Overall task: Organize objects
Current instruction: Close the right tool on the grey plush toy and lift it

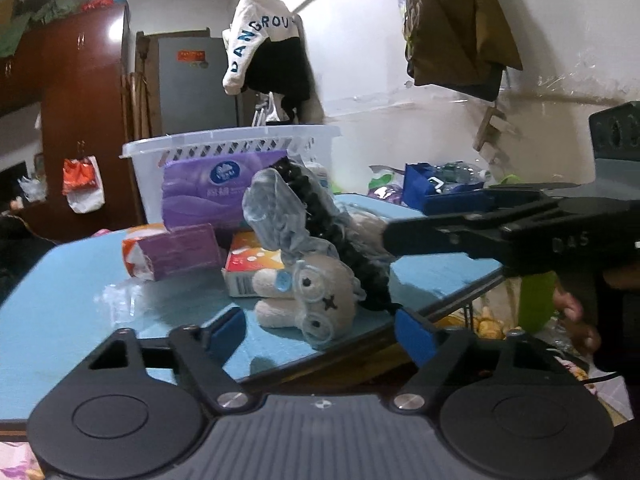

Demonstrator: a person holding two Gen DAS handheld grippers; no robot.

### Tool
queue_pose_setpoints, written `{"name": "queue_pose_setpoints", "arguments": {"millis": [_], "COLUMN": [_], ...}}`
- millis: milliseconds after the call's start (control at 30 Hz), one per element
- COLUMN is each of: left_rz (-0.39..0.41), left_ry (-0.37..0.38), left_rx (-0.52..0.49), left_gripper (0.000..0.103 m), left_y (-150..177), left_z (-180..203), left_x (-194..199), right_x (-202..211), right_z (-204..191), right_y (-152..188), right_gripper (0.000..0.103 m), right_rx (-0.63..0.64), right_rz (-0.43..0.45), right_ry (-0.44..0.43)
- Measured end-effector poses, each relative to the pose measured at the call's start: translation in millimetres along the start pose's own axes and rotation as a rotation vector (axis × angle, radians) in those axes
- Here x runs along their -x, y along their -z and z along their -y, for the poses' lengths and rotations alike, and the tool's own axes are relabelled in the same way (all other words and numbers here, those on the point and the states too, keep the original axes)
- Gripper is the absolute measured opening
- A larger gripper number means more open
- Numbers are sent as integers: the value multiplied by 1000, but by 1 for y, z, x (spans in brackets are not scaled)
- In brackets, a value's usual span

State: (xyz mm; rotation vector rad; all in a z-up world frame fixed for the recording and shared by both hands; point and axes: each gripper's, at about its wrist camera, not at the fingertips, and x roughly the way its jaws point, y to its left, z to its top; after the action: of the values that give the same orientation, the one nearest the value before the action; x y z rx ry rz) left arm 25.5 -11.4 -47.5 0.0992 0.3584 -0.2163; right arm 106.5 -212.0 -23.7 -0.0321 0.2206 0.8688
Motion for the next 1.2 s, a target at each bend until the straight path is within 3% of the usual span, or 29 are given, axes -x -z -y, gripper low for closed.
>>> {"name": "queue_pose_setpoints", "arguments": {"millis": [133,300,400,500,767,833,933,1200], "left_rz": [9,13,7,8,5,6,19,72], "left_ry": [9,15,15,12,1,-5,-3,3], "left_rx": [12,25,14,23,2,1,-1,-13], "left_gripper": [73,55,49,44,44,44,35,31], "left_y": [1,0,1,0,-1,-1,-1,-2], "left_z": [-1,-2,0,-3,0,0,0,-1], "left_x": [-1,-4,-7,-8,-11,-11,-8,4], "right_x": [-5,-8,-13,-16,-15,-13,-9,1], "right_z": [2,1,4,7,4,1,-3,-7], "right_y": [0,-3,-4,-2,1,1,1,-2], "right_gripper": [77,69,60,58,57,44,38,35], "right_rx": [-9,-1,-10,-18,27,49,80,118], "right_rz": [-15,-20,-40,-52,-73,-67,-55,-5], "right_ry": [-31,-51,-68,-86,-110,-99,-90,-98]}}
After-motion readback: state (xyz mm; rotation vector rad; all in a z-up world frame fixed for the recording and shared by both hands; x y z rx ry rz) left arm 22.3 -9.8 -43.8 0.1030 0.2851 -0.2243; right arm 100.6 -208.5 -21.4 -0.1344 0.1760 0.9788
